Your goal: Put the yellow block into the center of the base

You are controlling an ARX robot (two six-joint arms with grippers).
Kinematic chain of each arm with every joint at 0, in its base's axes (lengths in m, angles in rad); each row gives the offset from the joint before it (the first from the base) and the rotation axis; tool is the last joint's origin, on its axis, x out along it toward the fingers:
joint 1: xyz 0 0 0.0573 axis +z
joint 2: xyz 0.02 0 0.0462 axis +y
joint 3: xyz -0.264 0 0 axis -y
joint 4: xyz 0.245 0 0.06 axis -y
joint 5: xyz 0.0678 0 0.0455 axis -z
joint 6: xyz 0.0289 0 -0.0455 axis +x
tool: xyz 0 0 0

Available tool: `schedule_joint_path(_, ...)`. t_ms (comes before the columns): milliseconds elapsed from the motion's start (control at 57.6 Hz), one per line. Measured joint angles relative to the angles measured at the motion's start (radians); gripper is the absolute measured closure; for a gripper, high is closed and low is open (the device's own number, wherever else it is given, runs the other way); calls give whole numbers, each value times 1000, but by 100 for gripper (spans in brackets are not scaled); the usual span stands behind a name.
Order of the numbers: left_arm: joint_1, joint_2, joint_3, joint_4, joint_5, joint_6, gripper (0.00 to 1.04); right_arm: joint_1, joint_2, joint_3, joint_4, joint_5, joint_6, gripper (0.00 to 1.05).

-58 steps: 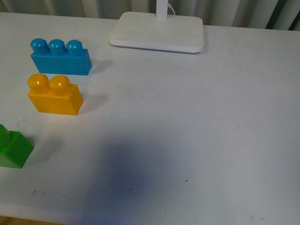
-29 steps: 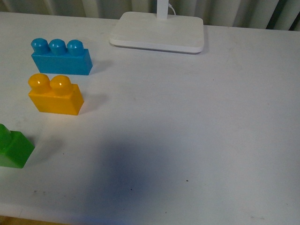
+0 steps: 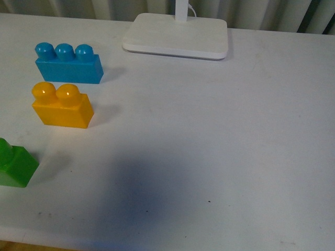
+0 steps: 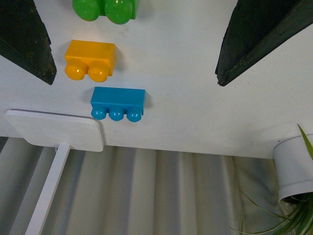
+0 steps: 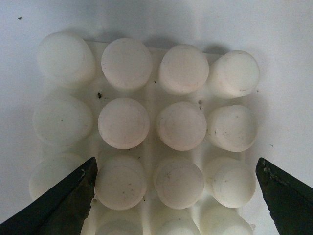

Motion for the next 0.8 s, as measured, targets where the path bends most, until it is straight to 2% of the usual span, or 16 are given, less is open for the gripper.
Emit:
schedule_joint_path(243, 0, 0, 0, 0, 0, 0, 6, 7, -17, -58, 0, -41, 28, 9)
schedule_joint_path(486, 0, 0, 0, 0, 0, 0, 6, 57, -56, -156, 87, -45, 136, 9)
schedule_joint_path(660, 0, 0, 0, 0, 0, 0, 6, 150, -100, -234, 142, -6, 232, 9)
schedule_joint_path(799, 0, 0, 0, 0, 0, 0, 6, 268, -142, -288, 159, 47, 343, 9)
